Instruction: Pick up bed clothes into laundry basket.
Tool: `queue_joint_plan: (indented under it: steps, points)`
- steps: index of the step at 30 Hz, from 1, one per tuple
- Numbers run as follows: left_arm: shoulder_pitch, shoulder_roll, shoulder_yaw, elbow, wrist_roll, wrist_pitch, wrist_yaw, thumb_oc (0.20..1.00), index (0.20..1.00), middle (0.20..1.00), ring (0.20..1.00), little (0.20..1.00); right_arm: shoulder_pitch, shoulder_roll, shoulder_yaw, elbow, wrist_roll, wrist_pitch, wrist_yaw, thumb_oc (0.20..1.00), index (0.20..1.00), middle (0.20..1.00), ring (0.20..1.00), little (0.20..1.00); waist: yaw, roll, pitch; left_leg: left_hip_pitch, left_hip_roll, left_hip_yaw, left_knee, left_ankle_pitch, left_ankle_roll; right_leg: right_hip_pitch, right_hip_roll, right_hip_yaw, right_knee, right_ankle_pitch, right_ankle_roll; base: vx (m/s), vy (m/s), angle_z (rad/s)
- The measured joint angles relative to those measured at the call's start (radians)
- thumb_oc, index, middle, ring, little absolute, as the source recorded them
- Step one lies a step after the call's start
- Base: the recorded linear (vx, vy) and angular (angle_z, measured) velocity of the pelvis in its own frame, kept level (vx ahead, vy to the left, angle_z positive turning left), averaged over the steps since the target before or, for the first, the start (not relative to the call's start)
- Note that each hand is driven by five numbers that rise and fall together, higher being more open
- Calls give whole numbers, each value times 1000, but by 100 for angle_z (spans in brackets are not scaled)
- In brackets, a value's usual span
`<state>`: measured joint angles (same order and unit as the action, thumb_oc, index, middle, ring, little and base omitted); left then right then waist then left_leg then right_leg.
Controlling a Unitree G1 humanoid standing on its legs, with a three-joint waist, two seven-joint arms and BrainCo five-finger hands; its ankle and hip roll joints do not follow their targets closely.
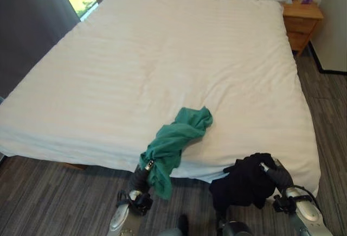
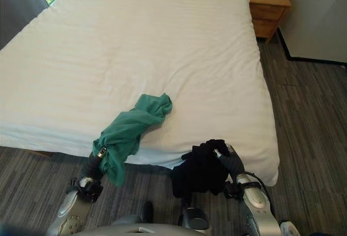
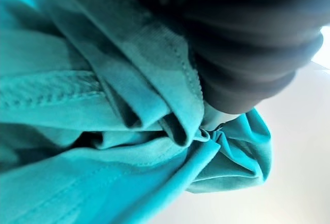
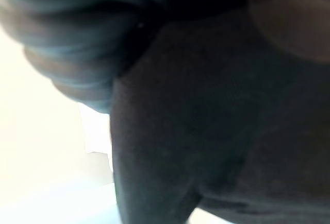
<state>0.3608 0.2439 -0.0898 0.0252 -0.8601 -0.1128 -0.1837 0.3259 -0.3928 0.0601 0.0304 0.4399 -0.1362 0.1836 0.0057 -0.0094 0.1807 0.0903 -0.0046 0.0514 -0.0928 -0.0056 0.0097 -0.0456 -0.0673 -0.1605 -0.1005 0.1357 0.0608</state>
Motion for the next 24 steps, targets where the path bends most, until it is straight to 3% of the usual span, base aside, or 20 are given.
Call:
queue_joint_plan:
  steps: [5,6,15,18,24]
  points:
    - [59,0,111,-113,-1,1,-17,200,200,200,200,200,39,1,-7,-26,33,3,26,200,200,200,200,200,12,-3,-10,1,0,-10,-1,-2,7,7,-4,-12,0,0,0,-15,-3,6]
    - [67,2,180,-185,1,-3,-16,200,200,200,200,200,45,-1,-8,-52,42,12,36,200,200,200,200,200,20,-1,-11,2,0,-18,-5,-1,8,13,-6,-23,0,0,0,-1,-10,12]
    - [45,3,391,-496,20,-95,31,200,200,200,200,200,-8,-3,-142,-322,111,21,42,200,200,200,200,200,40,21,-39,4,-2,-32,0,7,3,18,-8,-34,0,1,-1,5,-5,5]
    - [23,-9,390,-543,19,-126,36,200,200,200,200,200,-36,-2,-189,-393,121,-6,28,200,200,200,200,200,40,22,-49,5,-1,-33,0,7,2,19,-7,-34,0,1,-1,0,0,0]
    - [-16,-7,290,-540,20,-123,55,200,200,200,200,200,-93,12,-191,-450,132,-19,-2,200,200,200,200,200,25,18,-55,6,-3,-32,0,7,1,18,-6,-31,0,4,4,-1,3,-1]
